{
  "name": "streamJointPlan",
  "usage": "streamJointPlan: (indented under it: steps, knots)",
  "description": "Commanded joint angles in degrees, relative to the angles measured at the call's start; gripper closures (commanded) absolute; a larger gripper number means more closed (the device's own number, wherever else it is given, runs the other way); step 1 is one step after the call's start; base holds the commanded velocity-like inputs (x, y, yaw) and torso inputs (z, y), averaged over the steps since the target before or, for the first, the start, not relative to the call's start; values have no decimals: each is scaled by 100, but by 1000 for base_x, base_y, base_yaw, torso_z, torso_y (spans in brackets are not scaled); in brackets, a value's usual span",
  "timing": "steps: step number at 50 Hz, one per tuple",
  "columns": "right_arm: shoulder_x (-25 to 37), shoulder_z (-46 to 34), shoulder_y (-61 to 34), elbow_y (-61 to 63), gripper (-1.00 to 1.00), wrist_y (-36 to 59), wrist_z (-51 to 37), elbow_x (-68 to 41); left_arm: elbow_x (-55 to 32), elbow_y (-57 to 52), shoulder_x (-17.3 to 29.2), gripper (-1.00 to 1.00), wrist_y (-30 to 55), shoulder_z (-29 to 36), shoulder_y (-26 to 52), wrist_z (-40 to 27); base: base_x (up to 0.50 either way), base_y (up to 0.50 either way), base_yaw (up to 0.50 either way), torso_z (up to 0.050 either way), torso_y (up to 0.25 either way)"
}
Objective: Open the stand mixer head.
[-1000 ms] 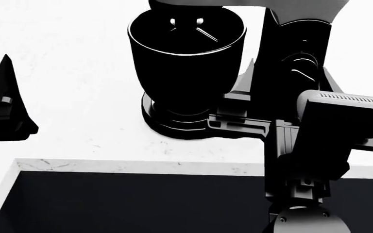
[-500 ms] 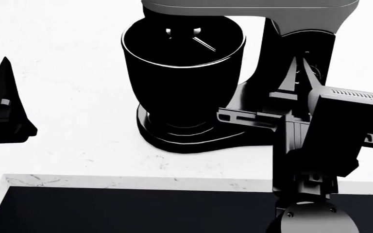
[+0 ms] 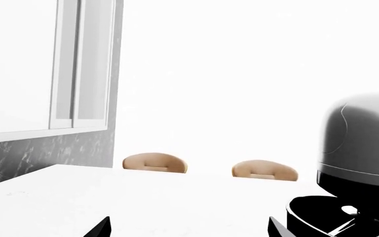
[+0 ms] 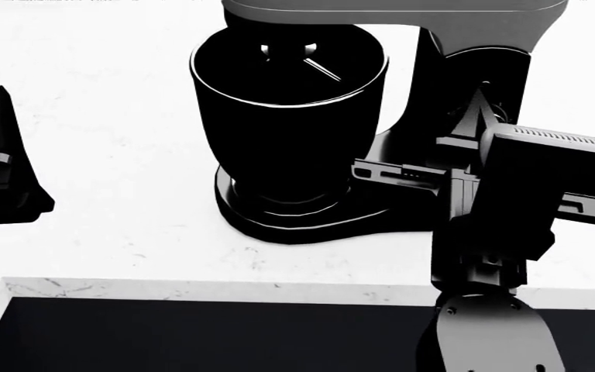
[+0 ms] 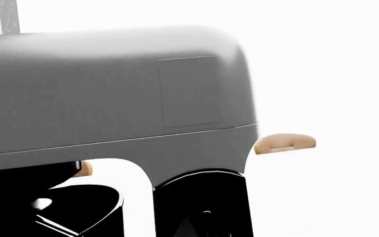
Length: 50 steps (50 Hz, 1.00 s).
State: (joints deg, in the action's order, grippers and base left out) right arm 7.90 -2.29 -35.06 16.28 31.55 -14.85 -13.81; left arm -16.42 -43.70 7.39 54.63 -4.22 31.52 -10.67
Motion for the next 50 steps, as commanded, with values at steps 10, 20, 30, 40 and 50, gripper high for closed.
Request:
streamJointPlan:
  steps: [10, 20, 30, 40, 50]
  knots:
    - [29, -161, -456, -1000, 100, -514, -96, 203, -39, 68, 407, -100, -152, 153, -86, -51, 0, 0, 0, 0, 0]
    - [49, -223, -535, -1192, 100, -640, -155, 253, -64, 67, 422, -100, -182, 155, -118, -91, 0, 0, 0, 0, 0]
    - [20, -332, -696, -1753, 100, -966, -190, 358, -114, -15, 448, -100, -129, 113, -137, -143, 0, 0, 0, 0, 0]
    - [-2, -410, -802, -2059, 100, -1121, -238, 392, -127, 19, 467, -100, -116, 162, -50, -190, 0, 0, 0, 2, 0]
    - [8, -459, -786, -2203, 100, -1232, -282, 392, -154, 44, 484, -100, -156, 166, -65, -214, 0, 0, 0, 0, 0]
